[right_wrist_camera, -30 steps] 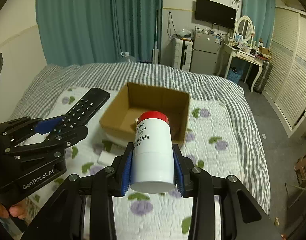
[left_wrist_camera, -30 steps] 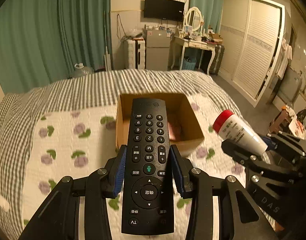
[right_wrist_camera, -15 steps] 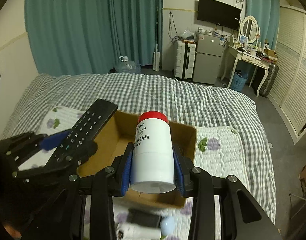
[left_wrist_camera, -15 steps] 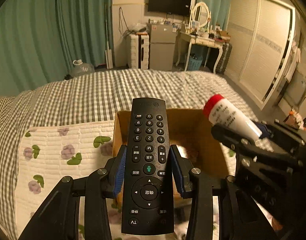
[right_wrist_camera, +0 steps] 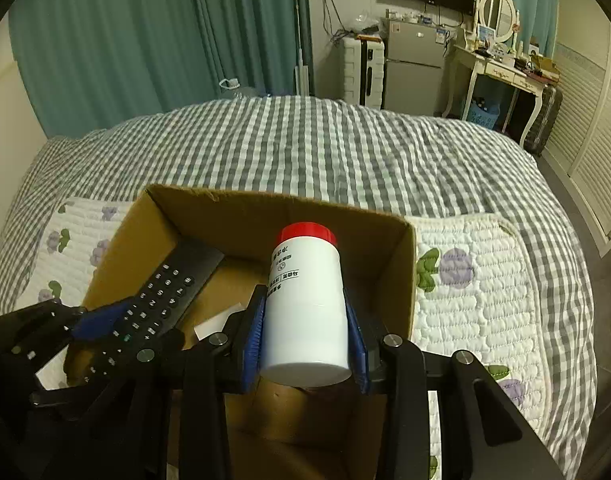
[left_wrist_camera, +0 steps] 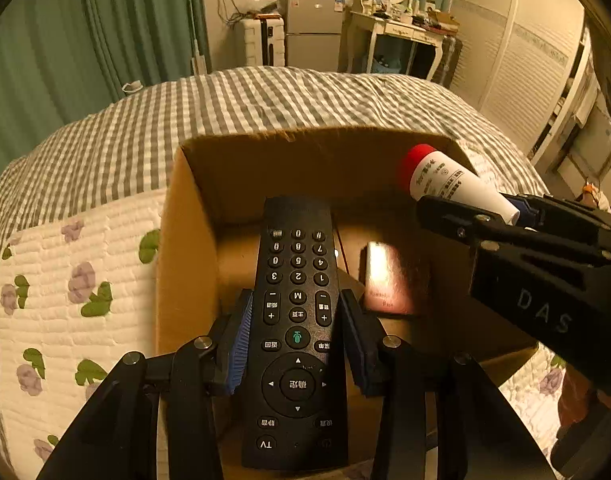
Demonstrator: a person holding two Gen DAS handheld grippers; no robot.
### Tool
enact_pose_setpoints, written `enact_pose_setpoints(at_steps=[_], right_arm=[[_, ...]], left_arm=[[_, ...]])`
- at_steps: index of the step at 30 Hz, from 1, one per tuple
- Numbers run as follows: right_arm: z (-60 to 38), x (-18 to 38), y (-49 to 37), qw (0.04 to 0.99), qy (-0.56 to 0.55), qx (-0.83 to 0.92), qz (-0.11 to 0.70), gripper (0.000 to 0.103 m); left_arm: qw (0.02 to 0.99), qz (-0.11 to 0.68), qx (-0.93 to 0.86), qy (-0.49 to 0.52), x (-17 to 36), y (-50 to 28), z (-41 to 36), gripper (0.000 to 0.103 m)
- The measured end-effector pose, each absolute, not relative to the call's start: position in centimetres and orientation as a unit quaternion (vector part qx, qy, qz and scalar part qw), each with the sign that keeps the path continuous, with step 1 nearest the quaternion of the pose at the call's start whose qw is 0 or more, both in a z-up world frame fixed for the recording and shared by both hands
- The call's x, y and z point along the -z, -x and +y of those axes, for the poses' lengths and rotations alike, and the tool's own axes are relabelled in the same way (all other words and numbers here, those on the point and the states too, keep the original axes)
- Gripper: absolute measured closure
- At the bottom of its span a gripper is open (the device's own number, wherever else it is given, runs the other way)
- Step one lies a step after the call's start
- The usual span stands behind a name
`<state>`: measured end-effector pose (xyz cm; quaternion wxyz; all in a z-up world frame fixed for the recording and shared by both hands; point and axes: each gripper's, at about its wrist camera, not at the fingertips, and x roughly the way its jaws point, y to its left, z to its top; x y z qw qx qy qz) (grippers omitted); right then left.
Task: Organize rigid objects
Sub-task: 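Lower the black remote and white pill bottle into the box and open both grippers, then withdraw both tools and move toward the white device and charger plug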
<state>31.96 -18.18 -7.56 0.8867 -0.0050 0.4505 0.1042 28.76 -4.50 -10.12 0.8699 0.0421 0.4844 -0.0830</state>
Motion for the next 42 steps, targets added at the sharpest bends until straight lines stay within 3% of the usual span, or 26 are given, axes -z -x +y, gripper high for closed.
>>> enact_pose_setpoints(at_steps=[2,3,4,5,9,16,23,30,42], right_arm=[[-18.7,7.5,-31.6,0.885,-0.002,-0.099,0.454,0.061],[-18.9,7.1,-31.2,0.887,-0.006,-0.098,0.452,0.054],[-19.0,6.6,-30.9,0.888,-0.009,-0.095,0.45,0.036],[-19.4,5.8,-30.3,0.892,-0.014,-0.091,0.443,0.031],[-20.2,2.5,-28.2,0.902,-0.015,-0.087,0.423,0.03],[-21.8,-4.0,-21.9,0.919,-0.005,-0.074,0.387,0.021],[-22.2,-7.1,-15.3,0.93,0.019,-0.072,0.36,0.011],[-22.6,-4.3,-11.2,0.92,0.011,-0.069,0.386,0.011],[-20.4,6.5,-9.6,0.879,-0.005,-0.085,0.47,0.011]], left_arm=[[0.869,0.486,0.083,-0.042,9.7,-28.3,-4.4,0.052],[0.869,0.487,0.078,-0.041,9.3,-28.0,-4.2,0.043],[0.87,0.486,0.073,-0.04,9.0,-27.9,-4.1,0.041],[0.871,0.484,0.067,-0.039,8.4,-27.5,-3.8,0.041],[0.876,0.48,0.044,-0.036,5.8,-26.0,-2.4,0.041],[0.895,0.445,0.029,-0.02,-0.1,-20.5,0.4,0.04],[0.899,0.435,0.024,-0.04,-2.1,-14.8,1.5,0.037],[0.891,0.452,0.021,-0.032,0.5,-11.4,2.1,0.036],[0.861,0.506,0.009,-0.036,10.1,-10.1,1.1,0.036]])
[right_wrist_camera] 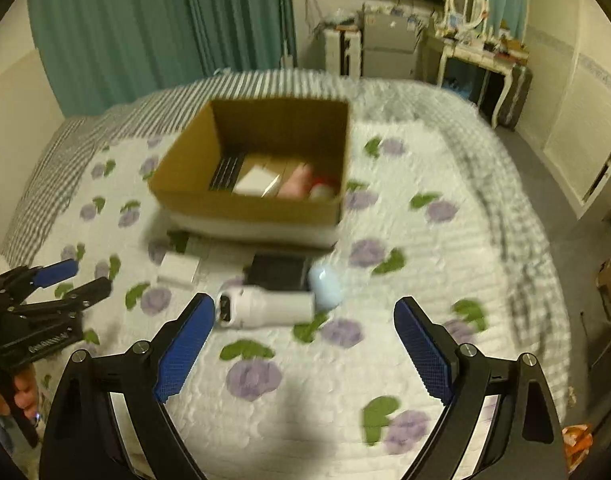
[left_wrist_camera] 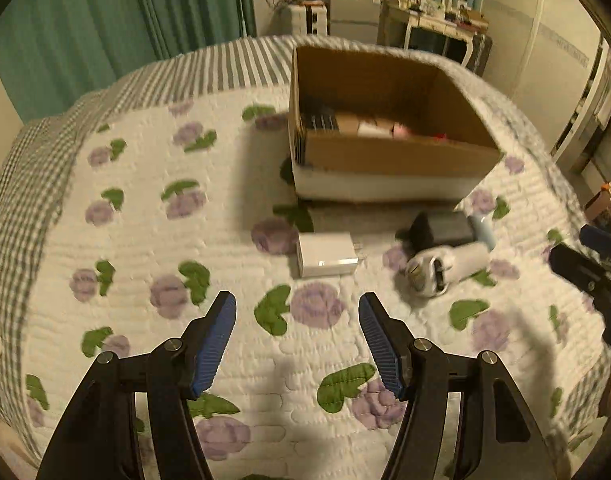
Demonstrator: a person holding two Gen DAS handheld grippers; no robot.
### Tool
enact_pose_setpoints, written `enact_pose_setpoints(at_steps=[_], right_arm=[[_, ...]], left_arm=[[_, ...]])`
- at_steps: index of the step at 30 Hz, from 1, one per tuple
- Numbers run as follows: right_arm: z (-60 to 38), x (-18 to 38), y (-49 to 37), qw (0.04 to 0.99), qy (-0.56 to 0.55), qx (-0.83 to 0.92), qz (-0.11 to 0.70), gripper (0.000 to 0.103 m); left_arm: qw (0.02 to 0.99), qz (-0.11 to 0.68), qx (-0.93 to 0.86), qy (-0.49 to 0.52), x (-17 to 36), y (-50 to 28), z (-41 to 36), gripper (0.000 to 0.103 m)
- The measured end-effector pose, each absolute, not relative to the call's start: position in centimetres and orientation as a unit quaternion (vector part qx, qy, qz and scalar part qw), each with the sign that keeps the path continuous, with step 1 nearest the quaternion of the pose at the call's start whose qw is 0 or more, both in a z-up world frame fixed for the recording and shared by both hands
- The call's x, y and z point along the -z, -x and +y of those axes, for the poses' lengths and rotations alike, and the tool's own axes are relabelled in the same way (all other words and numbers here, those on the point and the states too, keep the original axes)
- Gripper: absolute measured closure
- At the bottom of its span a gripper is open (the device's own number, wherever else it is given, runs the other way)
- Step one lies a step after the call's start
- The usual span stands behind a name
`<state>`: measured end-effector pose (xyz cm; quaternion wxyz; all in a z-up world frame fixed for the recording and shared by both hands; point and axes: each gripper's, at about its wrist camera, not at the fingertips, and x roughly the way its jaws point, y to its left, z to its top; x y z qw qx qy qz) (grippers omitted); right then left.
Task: Organize rigid objects
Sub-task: 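Withdraw both tools and move toward the white device and charger plug, then grasp the white handheld device with the right gripper while the left gripper grasps the second white charger plug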
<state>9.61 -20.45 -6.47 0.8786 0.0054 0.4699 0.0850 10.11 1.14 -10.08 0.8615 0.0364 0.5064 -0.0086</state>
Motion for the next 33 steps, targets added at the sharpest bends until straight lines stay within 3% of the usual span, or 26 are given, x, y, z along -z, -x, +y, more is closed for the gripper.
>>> enact_pose_setpoints(at_steps=[11,16,20,27,33], right_arm=[[-17.6,13.8,-12.2,0.844,0.043,-0.104,0.525,0.011],[-17.3,15.2,-13.4,0.837,0.122,-0.114,0.522,0.012],[-16.3,15.8,-14.5,0.826,0.165,-0.164,0.514,0.024],[-13.1,18.4,-15.2,0.81,0.23,-0.191,0.504,0.027],[-14.3,17.3,-15.6,0.83,0.187,-0.175,0.496,0.048]], left_arm=[[0.846,0.532,0.0,-0.042,14.6,-12.9,1.1,0.036],[0.839,0.542,0.009,-0.051,15.8,-14.5,-0.1,0.036],[0.838,0.542,0.006,-0.062,16.5,-14.9,-0.9,0.036],[0.836,0.548,-0.007,-0.033,17.0,-14.8,0.3,0.036],[0.832,0.552,-0.002,-0.048,17.2,-15.1,-0.3,0.036]])
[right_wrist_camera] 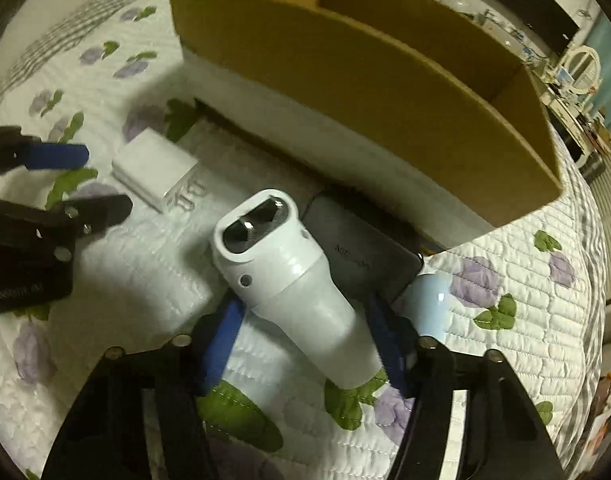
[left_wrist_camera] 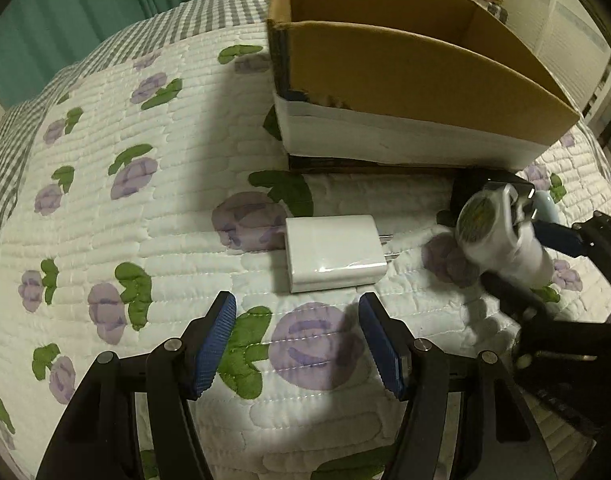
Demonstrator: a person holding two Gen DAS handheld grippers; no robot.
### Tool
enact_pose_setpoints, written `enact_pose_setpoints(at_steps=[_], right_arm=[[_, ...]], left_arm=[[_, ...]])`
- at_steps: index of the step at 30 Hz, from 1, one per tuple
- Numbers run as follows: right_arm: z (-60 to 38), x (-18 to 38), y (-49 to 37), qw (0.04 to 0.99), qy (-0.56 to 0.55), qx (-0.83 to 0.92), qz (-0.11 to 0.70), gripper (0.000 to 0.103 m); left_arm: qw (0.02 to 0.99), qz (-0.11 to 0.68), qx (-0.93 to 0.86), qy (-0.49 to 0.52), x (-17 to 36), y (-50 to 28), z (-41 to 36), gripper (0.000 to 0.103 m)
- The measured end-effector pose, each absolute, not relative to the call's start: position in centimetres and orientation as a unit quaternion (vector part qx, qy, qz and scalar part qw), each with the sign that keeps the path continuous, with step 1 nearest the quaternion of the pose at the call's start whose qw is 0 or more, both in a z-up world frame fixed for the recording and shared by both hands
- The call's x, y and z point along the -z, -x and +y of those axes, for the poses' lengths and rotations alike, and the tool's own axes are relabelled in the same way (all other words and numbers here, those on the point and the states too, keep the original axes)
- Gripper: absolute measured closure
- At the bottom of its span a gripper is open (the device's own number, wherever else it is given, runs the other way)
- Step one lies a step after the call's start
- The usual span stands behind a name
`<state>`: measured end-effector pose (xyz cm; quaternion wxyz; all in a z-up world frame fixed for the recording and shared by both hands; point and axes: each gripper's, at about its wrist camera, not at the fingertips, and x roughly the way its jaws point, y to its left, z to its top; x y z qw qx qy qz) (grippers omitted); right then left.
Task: Organize rigid objects
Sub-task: 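Grasp the white handheld device with the right gripper while the left gripper grasps the second white charger plug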
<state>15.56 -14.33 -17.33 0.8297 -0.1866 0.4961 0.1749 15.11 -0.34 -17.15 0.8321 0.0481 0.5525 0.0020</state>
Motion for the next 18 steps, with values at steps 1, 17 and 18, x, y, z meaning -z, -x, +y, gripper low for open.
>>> enact_pose_setpoints(at_steps=[1,17,18], right_arm=[[-14.6,17.1,-15.5,0.832,0.176,-0.175,0.496,0.051],[-16.7,13.7,-16.0,0.854,0.068,-0.166,0.489,0.062],[-16.9,13.7,-16.0,0.854,0.062,-0.166,0.489,0.062]], left_arm=[[0.832,0.553,0.001,-0.051,17.2,-15.2,-0.5,0.036],[0.822,0.567,0.025,-0.034,18.9,-18.5,-1.9,0.036],[0.822,0.568,0.026,-0.034,19.1,-18.5,-1.9,0.036]])
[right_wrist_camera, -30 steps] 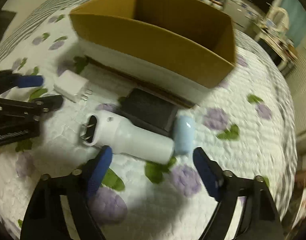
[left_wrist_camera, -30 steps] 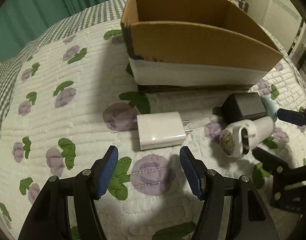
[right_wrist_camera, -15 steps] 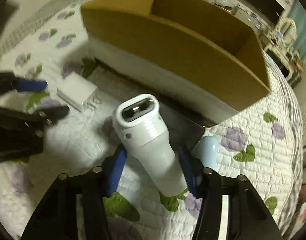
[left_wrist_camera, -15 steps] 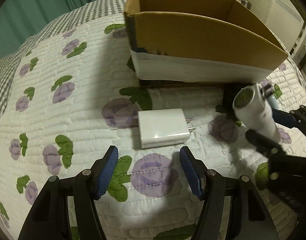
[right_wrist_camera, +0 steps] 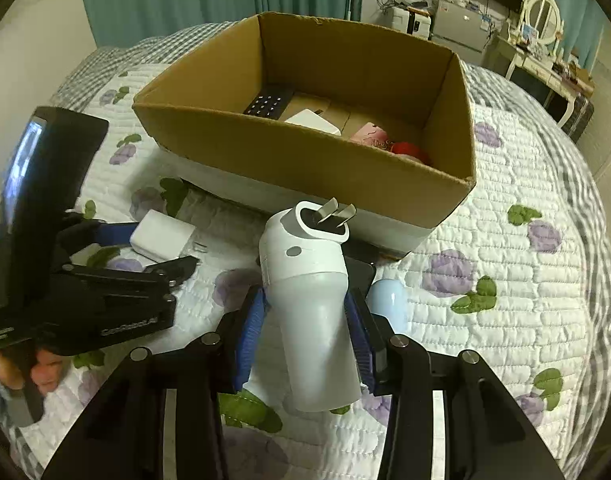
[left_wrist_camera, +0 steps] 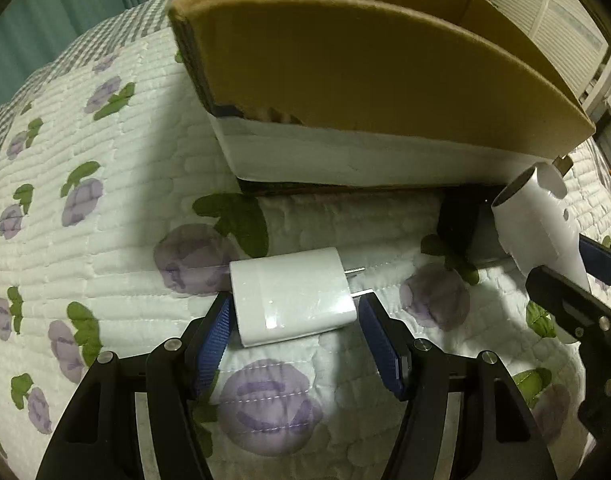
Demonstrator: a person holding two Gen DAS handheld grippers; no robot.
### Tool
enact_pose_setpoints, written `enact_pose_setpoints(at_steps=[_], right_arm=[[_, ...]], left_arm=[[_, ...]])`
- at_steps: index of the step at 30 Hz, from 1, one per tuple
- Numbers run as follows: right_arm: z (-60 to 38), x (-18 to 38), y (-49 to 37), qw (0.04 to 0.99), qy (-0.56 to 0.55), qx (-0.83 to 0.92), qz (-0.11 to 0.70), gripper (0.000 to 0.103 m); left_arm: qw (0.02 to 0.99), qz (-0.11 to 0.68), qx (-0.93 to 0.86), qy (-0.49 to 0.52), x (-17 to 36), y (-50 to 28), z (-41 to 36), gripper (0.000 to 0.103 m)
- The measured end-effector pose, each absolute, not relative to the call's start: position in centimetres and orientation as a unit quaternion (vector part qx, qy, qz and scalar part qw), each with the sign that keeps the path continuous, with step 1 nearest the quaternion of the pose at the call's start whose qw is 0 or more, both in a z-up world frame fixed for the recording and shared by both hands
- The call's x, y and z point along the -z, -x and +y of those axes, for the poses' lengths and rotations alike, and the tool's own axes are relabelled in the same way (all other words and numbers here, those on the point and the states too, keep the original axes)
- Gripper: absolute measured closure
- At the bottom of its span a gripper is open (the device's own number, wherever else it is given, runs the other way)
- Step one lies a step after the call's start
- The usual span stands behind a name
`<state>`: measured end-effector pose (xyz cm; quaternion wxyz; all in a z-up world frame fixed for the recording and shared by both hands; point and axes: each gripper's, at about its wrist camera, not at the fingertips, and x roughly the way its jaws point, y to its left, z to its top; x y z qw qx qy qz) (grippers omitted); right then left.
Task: Organize rigid objects
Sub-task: 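Grasp the white handheld device with the right gripper while the left gripper grasps the second white charger plug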
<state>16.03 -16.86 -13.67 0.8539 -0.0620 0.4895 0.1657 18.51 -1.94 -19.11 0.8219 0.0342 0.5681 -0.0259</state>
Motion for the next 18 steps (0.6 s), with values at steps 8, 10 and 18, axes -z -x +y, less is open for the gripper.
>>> enact_pose_setpoints(at_steps=[8,10,18], right_arm=[[-16.9,12.2,-15.2,0.859,0.055,-0.168,0.481,0.062],[-17.0,11.8,-14.9,0.86,0.055,-0.169,0.478,0.062],[-17.3,8.3,-12.6,0.872,0.048,-0.164,0.46,0.062]], left_arm=[[0.835,0.549,0.037,-0.027,17.7,-17.5,-1.5,0.045],[0.841,0.54,0.036,-0.028,16.9,-17.0,-1.3,0.045],[0.864,0.502,0.043,-0.007,11.4,-13.8,-0.9,0.045]])
